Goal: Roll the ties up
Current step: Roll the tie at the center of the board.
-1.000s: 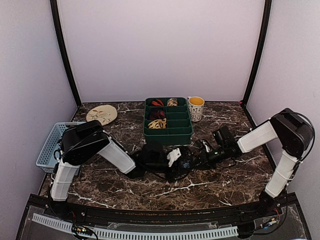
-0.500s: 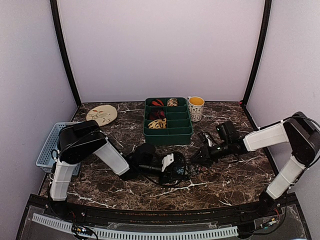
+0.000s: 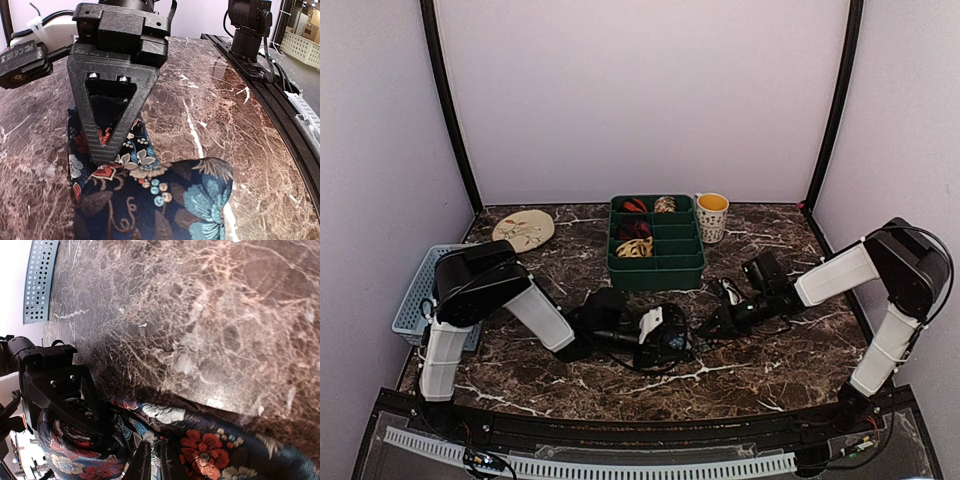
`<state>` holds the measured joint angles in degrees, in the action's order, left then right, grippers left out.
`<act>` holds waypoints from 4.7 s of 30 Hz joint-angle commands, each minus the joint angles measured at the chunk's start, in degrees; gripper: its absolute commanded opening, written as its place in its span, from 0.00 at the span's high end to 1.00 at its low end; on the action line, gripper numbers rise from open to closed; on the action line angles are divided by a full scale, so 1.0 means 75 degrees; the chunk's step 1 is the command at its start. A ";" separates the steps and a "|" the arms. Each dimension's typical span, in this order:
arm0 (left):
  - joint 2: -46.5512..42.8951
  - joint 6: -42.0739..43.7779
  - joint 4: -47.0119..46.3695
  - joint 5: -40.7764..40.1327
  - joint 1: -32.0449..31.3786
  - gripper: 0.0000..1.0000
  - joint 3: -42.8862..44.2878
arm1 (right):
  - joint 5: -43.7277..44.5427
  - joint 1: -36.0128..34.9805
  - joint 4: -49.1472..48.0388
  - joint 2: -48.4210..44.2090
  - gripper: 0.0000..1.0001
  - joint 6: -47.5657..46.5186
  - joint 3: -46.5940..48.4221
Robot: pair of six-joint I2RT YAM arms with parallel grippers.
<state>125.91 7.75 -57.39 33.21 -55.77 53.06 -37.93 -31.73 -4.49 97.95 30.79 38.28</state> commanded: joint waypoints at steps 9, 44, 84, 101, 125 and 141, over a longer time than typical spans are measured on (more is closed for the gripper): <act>-0.0961 -0.1199 -0.1083 -0.1672 0.0053 0.72 -0.0799 | 0.0990 -0.0018 0.0443 0.0596 0.93 -0.0227 -0.0602; -0.0851 0.0867 0.3349 -0.2375 -0.0111 0.69 -0.0324 | -0.0498 -0.0609 -0.0009 -0.0941 0.42 0.1073 0.0554; -0.0881 0.0809 0.0882 -0.2112 -0.0076 0.27 -0.0205 | -0.0315 -0.0455 -0.0187 0.0137 1.00 0.1081 0.0049; -0.0249 0.0096 0.0124 -0.1106 0.0128 0.25 0.0320 | -0.0146 0.0113 0.0210 0.0797 1.00 0.0519 -0.0150; 0.0316 -0.0190 0.1342 -0.0770 0.0158 0.65 0.0653 | -0.0248 0.0148 0.0585 -0.0819 0.52 0.0546 0.0536; 0.0335 -0.0142 0.1592 -0.0799 0.0158 0.65 0.0741 | -0.0443 -0.0348 0.0521 -0.0541 0.59 0.0504 0.0773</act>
<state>128.66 6.68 -54.02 27.31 -54.85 59.55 -41.08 -33.41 -0.40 91.09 34.89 42.81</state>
